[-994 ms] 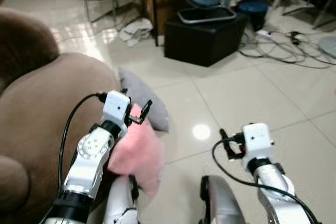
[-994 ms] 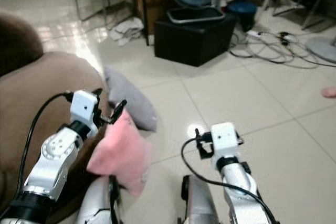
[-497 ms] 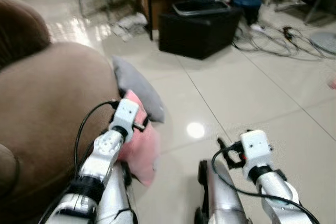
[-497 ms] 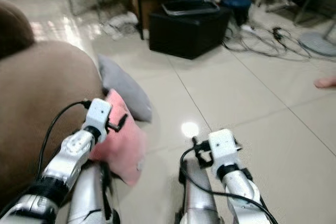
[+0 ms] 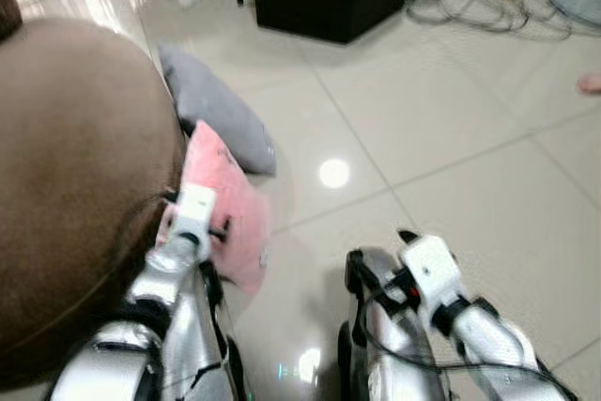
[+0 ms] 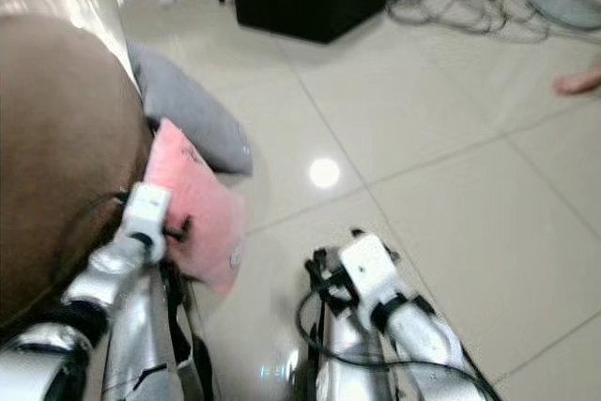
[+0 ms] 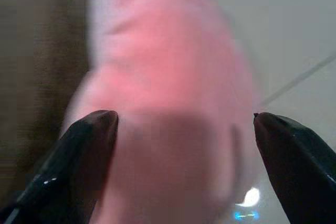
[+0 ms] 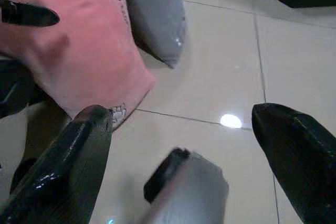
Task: Move the pillow to the sofa from floor
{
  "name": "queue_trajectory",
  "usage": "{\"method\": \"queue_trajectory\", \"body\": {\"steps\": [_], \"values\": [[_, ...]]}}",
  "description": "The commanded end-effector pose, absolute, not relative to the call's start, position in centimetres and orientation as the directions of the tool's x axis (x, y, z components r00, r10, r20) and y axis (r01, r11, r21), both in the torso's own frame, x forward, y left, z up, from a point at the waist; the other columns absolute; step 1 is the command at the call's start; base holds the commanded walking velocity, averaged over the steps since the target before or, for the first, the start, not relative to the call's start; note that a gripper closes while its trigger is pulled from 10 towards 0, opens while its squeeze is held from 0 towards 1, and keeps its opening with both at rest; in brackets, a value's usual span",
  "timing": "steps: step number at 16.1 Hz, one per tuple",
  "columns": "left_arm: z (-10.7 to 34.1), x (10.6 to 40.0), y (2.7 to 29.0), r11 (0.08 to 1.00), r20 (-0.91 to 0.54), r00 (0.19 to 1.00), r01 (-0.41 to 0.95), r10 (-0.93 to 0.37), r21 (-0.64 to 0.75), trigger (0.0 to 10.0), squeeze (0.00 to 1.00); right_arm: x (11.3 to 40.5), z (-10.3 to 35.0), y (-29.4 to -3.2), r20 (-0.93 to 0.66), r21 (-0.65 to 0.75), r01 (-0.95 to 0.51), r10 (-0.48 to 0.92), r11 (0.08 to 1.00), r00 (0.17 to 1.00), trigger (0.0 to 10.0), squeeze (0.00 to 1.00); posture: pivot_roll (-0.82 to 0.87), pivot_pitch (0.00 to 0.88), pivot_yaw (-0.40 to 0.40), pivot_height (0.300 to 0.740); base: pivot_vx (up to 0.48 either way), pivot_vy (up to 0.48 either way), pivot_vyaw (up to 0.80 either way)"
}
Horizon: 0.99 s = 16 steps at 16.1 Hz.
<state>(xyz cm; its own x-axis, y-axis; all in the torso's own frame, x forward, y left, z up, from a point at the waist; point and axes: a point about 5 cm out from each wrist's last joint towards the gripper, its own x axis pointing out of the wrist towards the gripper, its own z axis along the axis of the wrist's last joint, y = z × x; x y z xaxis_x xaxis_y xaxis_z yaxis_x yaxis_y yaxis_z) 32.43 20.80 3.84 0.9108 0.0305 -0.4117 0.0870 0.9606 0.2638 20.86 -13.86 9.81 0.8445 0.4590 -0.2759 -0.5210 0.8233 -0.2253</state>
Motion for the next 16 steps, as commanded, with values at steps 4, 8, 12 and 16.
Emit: {"method": "queue_trajectory", "body": {"steps": [4,8,12,16], "values": [[3.0,31.7,22.1,0.921,-0.404,0.902,0.021,0.150,0.389,10.0,1.00,19.4,10.7,-13.6,-0.321,-0.253,-0.638,0.559,0.727,0.765,10.0,0.00,-0.17,0.312,-0.006,0.495,0.000,0.000,0.00],[2.5,31.3,21.9,0.893,-0.421,0.897,0.072,0.136,0.444,10.0,1.00,18.2,10.8,-13.6,-0.348,-0.235,-0.681,0.594,0.693,0.725,10.0,0.00,-0.19,0.316,-0.005,0.495,0.000,0.000,0.00],[3.1,31.9,22.0,0.882,-0.383,0.903,0.012,0.192,0.470,0.0,0.00,17.8,10.7,-13.5,-0.359,-0.226,-0.690,0.600,0.687,0.715,10.0,0.00,-0.18,0.333,0.006,0.495,0.000,0.000,0.00],[3.7,32.3,22.1,0.882,-0.357,0.913,-0.004,0.196,0.472,0.0,0.00,17.4,10.6,-13.6,-0.361,-0.218,-0.687,0.597,0.693,0.716,10.0,0.00,-0.18,0.320,0.011,0.495,0.000,0.000,0.00]]}}
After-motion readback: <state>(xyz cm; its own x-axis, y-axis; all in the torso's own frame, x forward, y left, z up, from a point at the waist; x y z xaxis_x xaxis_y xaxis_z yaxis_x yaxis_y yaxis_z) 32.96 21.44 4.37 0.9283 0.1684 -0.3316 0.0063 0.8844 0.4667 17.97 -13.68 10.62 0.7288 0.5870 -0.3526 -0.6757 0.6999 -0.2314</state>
